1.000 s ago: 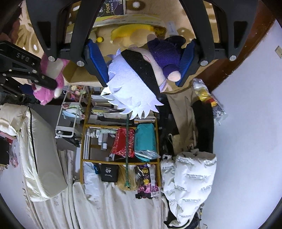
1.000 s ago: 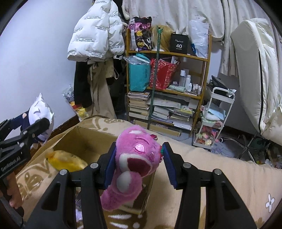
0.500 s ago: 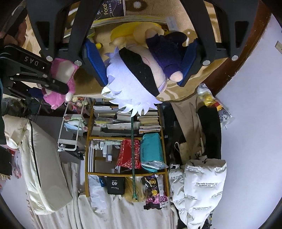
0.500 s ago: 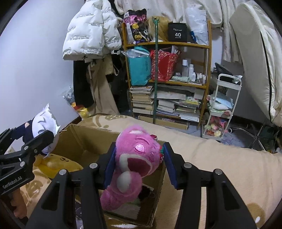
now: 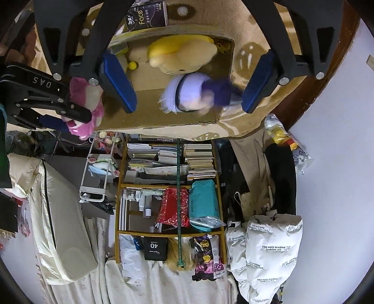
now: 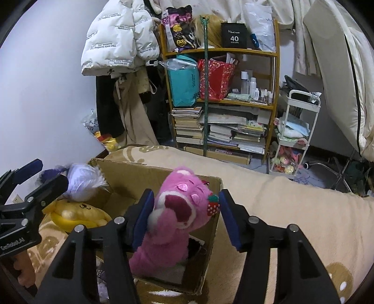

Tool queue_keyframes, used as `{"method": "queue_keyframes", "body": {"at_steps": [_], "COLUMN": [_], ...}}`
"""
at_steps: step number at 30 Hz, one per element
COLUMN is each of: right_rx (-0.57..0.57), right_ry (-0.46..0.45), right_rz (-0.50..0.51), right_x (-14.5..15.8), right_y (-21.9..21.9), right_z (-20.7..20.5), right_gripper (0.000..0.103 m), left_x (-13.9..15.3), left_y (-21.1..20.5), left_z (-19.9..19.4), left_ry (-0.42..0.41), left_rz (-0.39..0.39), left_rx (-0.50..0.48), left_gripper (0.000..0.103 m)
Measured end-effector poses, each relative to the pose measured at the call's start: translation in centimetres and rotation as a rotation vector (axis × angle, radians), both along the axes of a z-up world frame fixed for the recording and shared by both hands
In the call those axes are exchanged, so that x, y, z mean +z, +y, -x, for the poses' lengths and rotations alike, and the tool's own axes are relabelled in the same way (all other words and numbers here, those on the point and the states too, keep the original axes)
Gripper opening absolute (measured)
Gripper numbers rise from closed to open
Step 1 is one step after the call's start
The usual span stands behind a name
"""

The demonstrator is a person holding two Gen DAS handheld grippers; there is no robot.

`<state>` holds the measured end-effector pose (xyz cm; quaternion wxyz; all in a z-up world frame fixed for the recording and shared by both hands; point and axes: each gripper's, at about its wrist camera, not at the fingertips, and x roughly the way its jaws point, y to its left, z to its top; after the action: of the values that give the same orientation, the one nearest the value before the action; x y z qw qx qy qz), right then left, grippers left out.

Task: Organize soft objects
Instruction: 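Open both tools over the box, dropping the doll and pink bear inside, then move both tools back to the black tissue pack and bagged purple toy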

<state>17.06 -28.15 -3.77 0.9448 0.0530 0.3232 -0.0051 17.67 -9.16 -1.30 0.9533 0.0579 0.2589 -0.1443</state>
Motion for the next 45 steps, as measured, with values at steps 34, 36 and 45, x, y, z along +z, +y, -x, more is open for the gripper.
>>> {"method": "queue_keyframes", "body": {"at_steps": [34, 36, 45], "right_rx": [0.055, 0.057, 0.069], "right_ry": [0.028, 0.028, 0.038], "right_rz": [0.061, 0.062, 0.055], "right_x": [1.9, 2.0, 1.6], "right_y": [4.0, 4.5, 5.1], "right_z": [8.1, 8.9, 11.5], "right_gripper": [0.100, 0.100, 0.100], "left_x": [1.2, 1.0, 0.8], "left_y": [5.0, 5.2, 6.1], "left_z": [8.8, 9.5, 11.5], "left_ry": [0.069, 0.076, 0.128], "left_rz": [-0.110, -0.113, -0.095], "left_rx": [0.080, 0.080, 0.077], "left_gripper": [0.100, 0.100, 0.100]}}
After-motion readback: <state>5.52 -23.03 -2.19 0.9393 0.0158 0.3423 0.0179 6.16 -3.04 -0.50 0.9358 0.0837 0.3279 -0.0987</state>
